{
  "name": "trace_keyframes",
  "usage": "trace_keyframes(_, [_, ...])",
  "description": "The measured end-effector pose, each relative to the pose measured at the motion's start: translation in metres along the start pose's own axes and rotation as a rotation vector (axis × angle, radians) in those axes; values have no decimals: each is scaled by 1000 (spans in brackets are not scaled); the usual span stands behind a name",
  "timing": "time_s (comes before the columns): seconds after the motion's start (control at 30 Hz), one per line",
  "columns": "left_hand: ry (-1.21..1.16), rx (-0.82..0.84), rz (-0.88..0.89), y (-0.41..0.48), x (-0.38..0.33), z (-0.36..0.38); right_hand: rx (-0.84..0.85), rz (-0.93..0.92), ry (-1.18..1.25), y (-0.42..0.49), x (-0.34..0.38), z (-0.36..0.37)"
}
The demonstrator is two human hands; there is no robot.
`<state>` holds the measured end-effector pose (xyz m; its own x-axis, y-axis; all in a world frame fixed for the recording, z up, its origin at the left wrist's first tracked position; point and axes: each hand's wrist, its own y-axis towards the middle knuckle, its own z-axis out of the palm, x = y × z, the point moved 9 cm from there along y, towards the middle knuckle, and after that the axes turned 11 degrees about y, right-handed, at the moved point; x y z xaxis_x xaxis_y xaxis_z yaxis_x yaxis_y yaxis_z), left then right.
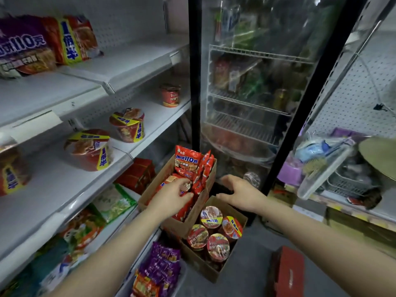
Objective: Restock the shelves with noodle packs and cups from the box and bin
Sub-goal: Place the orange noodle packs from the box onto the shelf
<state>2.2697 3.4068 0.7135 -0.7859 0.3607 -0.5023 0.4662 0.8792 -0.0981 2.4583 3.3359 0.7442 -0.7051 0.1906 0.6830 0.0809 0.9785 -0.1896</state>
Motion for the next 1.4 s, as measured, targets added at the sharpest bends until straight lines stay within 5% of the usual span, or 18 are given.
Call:
trace_keyframes(0.7, [3,280,-207,259,57,104,71,238,223,204,-110,-6])
trace_keyframes(1.27, [172,282,-327,377,106,195,175,448,419,296,-195,53])
trace_keyframes(1.4, [47,250,-282,378,99,186,163,484,395,294,-211,49])
